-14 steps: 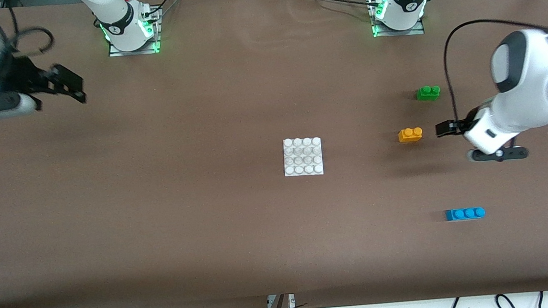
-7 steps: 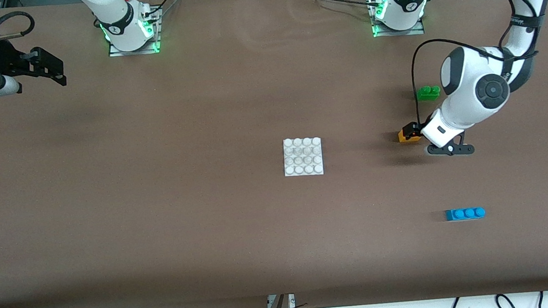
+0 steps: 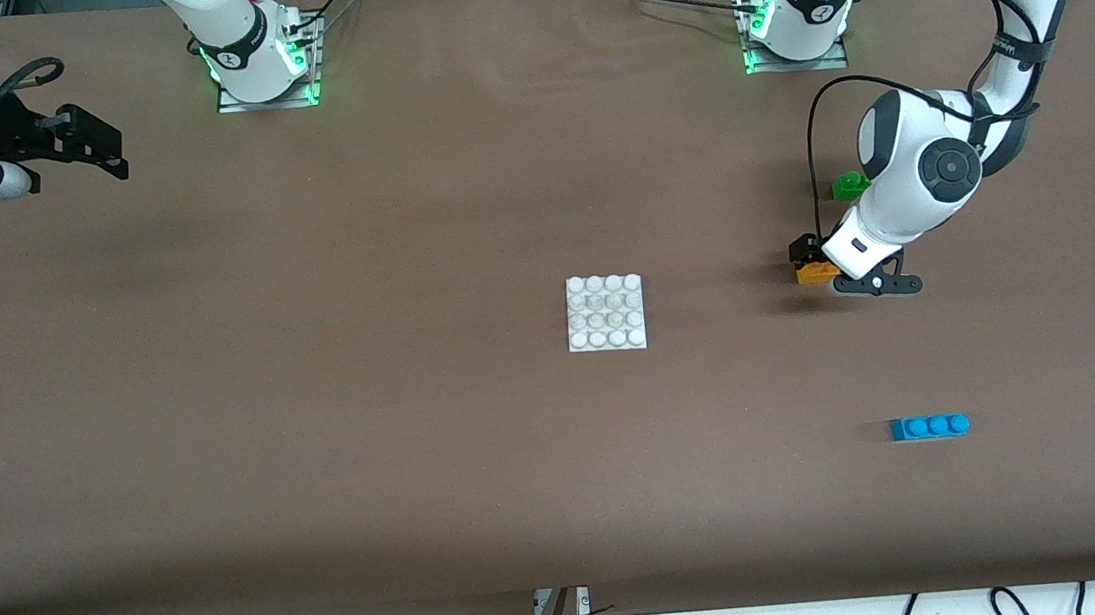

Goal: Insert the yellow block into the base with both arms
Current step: 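Grasp the yellow block with the left gripper and lift it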

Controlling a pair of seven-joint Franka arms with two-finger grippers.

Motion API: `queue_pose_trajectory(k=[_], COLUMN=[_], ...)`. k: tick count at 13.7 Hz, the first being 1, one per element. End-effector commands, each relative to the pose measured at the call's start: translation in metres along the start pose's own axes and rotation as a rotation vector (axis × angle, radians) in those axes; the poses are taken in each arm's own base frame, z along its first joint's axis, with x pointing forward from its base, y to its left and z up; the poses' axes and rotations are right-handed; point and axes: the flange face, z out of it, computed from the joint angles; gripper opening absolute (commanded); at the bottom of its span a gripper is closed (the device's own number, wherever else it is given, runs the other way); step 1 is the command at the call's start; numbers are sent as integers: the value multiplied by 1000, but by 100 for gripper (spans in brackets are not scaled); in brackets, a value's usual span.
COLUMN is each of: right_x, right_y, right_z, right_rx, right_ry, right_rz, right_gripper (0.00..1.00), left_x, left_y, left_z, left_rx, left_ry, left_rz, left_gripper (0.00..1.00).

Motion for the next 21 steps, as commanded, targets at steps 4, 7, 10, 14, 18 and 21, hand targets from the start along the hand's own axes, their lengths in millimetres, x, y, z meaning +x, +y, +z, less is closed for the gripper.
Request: queue_pose_trajectory(k=[4, 7, 10, 14, 18, 21], right_x=[11, 16, 16, 22, 24, 24], right_y=[8, 8, 7, 5, 7, 7], right_z=[-2, -7, -9, -3, -3, -3], right_rx=[-6, -78, -96, -53, -40, -40], right_ry=[18, 30, 36, 29, 35, 35], right_rz=[13, -2, 1, 8, 13, 13], right_gripper=[99, 99, 99, 99, 99, 99], left_x=[-5, -4, -3, -1, 11, 43], left_y=[2, 0, 1, 1, 16, 75], left_z=[12, 17, 18, 14, -24, -97], left_rx=[-9, -11, 16, 52, 63, 69], left_ry=[-11, -18, -18, 2, -6, -99], left_rz=[-24, -28, 10, 59, 75, 114], left_gripper=[99, 91, 71, 20, 16, 16])
